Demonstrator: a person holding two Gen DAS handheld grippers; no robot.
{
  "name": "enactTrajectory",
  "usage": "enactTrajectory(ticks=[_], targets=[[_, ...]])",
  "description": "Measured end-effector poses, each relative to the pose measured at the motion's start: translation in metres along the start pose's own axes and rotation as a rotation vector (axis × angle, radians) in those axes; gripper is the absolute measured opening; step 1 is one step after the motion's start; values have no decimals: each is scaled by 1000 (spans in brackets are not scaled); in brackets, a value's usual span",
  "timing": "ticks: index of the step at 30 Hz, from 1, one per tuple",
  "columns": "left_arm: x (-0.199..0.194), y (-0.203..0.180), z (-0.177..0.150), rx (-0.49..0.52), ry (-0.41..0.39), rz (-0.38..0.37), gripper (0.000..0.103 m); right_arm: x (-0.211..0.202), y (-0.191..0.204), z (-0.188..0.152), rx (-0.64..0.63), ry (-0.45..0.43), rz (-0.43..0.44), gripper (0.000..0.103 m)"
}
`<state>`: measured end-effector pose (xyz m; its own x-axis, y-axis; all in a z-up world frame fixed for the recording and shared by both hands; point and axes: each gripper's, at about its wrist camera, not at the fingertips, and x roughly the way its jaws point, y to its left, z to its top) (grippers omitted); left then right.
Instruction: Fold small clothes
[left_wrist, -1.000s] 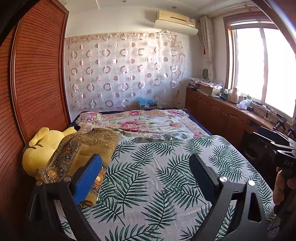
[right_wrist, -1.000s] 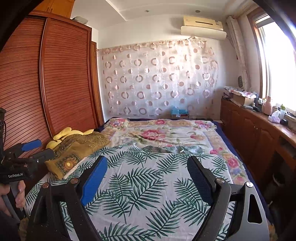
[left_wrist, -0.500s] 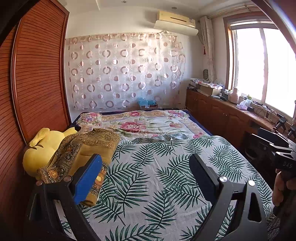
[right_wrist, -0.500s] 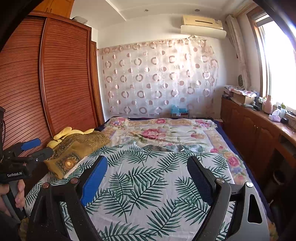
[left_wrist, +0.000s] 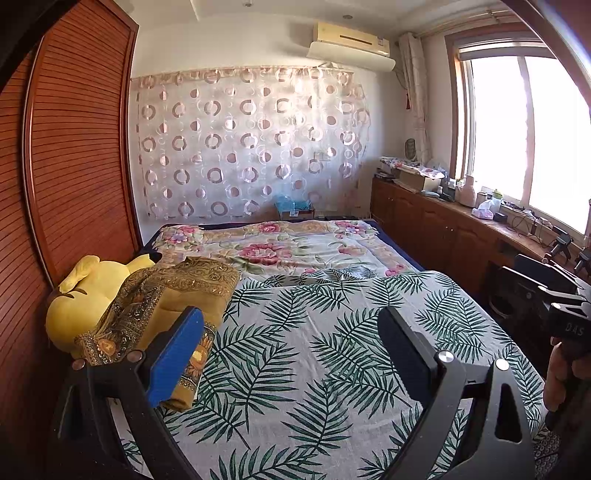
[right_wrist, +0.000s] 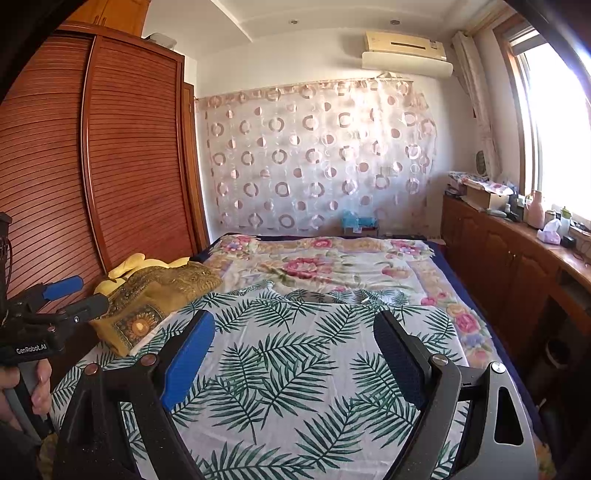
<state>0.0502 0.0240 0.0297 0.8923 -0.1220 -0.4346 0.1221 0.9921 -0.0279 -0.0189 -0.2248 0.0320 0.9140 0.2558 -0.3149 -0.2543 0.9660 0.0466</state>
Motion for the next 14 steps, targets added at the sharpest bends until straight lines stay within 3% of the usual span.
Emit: enactTrajectory(ticks=[14], targets=[[-1, 0, 0, 0, -2, 0, 96, 1, -6, 0, -2, 0, 4, 89]])
